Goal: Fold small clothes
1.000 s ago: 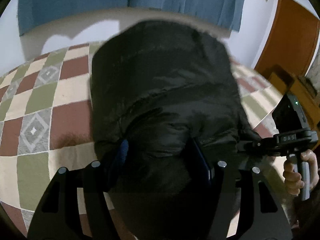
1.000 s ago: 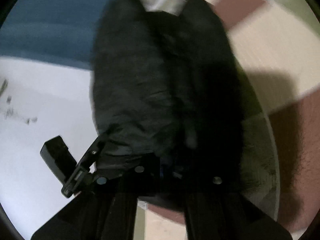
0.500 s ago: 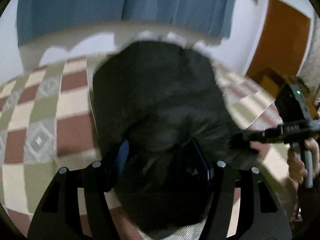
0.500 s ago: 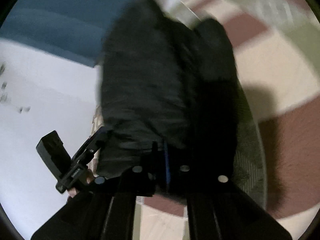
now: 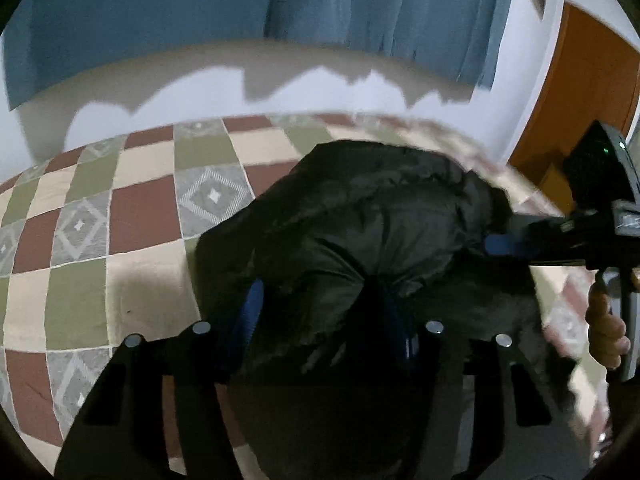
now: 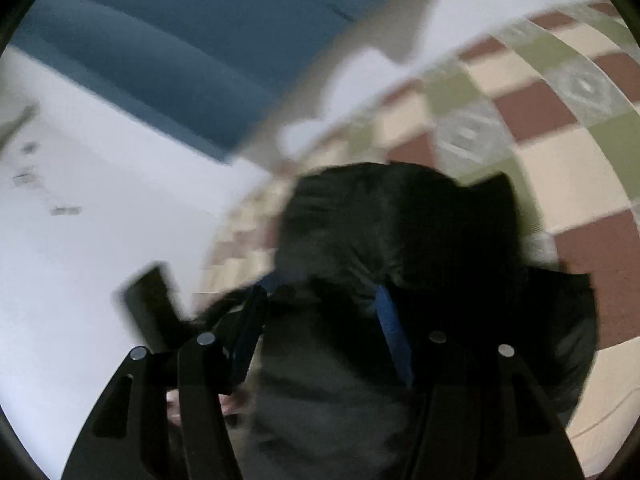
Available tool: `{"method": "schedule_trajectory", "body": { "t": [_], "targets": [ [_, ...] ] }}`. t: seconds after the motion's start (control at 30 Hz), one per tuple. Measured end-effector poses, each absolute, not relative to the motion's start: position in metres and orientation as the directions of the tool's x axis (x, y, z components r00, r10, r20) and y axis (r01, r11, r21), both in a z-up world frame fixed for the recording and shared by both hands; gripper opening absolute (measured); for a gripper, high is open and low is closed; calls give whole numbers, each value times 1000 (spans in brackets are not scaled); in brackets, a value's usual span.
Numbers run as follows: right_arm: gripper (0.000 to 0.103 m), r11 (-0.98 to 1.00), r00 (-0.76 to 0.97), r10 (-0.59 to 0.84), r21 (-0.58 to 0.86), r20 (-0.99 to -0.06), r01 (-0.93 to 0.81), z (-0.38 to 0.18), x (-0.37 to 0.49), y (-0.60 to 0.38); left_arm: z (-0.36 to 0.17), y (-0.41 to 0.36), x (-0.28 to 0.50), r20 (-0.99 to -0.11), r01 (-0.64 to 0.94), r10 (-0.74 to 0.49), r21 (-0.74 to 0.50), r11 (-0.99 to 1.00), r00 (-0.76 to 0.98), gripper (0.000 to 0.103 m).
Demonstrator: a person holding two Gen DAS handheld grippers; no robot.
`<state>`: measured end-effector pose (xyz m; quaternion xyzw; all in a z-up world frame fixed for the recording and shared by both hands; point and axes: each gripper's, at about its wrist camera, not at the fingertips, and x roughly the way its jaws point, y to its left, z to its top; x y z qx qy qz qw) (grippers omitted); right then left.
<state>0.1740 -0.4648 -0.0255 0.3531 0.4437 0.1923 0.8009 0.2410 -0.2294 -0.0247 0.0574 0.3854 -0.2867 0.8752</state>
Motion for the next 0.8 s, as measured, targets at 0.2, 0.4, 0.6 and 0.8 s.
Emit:
{"method": "schedule_trajectory", "body": {
  "t": [0.2, 0.4, 0.6, 0.8],
  "targets": [
    [45, 609, 493, 649, 784, -580, 121, -89, 175, -493, -52, -266, 255, -794, 555, -361, -36, 831, 489, 54],
    [29, 580, 513, 639, 797, -573, 168, -104, 174, -500, -77, -280, 261, -827, 542, -305, -1, 840, 472, 54],
    [24, 553, 555, 636, 818, -537, 158, -107, 169, -500, -76, -279, 261, -809, 546, -322, -2, 838, 491, 54],
    [46, 612, 601, 605, 788, -522, 69, -45, 140, -496, -20, -238, 238, -748, 538, -442, -137, 832, 495, 54]
  ]
}}
